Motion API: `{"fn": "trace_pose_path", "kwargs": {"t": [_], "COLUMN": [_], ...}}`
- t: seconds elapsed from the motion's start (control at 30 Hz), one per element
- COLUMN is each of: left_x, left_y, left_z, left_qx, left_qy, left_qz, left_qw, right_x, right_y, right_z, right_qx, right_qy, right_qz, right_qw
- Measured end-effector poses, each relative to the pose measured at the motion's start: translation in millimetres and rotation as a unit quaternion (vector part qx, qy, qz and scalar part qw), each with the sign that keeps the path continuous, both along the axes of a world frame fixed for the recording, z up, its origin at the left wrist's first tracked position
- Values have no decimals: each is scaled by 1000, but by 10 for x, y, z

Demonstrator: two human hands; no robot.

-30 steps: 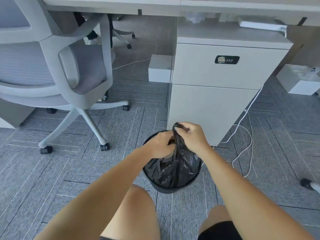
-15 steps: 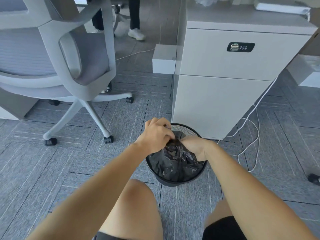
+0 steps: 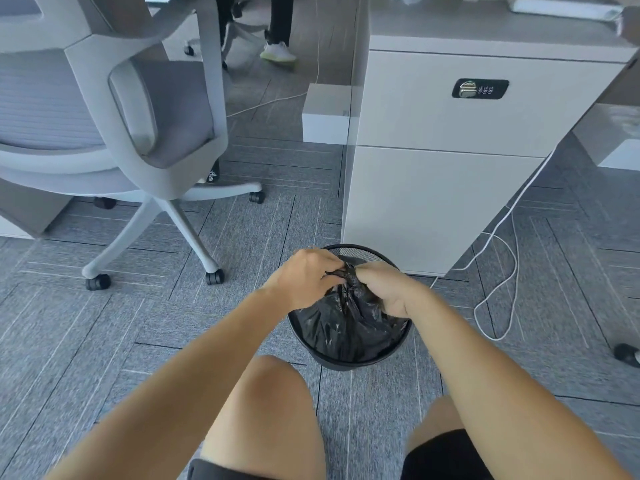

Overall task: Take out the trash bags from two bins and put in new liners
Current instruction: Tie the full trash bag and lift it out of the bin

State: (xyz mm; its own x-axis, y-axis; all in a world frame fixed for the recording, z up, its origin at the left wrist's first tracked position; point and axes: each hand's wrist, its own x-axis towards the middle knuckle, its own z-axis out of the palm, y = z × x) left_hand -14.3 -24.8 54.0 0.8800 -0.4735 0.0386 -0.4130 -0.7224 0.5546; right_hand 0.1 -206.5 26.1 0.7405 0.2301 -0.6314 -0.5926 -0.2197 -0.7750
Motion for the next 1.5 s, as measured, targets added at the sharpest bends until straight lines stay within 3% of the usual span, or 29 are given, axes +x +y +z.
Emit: {"fn": "trace_pose_path", "kwargs": {"t": [0.07, 0.13, 0.2, 0.27, 0.33, 0.43, 0.57, 0.63, 0.73, 0.9, 1.07, 1.17, 1.27, 1.37, 1.5], "left_x": [-39, -82, -121, -128, -116, -92, -38, 2, 32, 84, 126, 131, 160, 169, 102], "left_y": [36, 60, 65, 76, 81, 80, 137, 230, 383, 604, 756, 676, 526, 249, -205], "left_z": [6, -30, -52, -72, -64, -15, 35, 13, -10, -197, -367, -295, -146, 58, 272], "left_qx": [12, 23, 18, -4, -22, -25, -71, -76, -67, 18, 74, 81, -56, -266, -304], "left_qy": [10, 2, 2, 13, 29, 39, 84, 144, 240, 270, 288, 240, 231, 291, 296], "left_qz": [26, 47, 57, 56, 59, 60, 87, 92, 124, 149, 178, 198, 248, 234, 203], "left_qw": [1000, 999, 998, 998, 998, 997, 990, 982, 961, 951, 938, 947, 939, 889, 882], "right_x": [7, 3, 15, 46, 74, 111, 117, 140, 170, 248, 243, 195, 158, 89, -15], "right_y": [-24, -48, -92, -173, -261, -319, -349, -431, -603, -873, -946, -894, -813, -641, -353], "right_z": [104, 234, 357, 408, 403, 358, 314, 284, 207, 6, -98, -79, 101, 402, 664], "right_qx": [-123, -194, -220, -156, -87, -131, 54, 88, 12, -188, -210, -220, -202, -93, -44], "right_qy": [-110, -151, -133, -66, -27, -108, -51, -36, -73, -110, -112, -158, -211, -235, -260], "right_qz": [38, 127, 186, 194, 177, 89, -84, -135, -150, -133, -169, -205, -211, -187, -87], "right_qw": [986, 961, 948, 966, 980, 981, 994, 986, 986, 967, 956, 941, 933, 949, 961]}}
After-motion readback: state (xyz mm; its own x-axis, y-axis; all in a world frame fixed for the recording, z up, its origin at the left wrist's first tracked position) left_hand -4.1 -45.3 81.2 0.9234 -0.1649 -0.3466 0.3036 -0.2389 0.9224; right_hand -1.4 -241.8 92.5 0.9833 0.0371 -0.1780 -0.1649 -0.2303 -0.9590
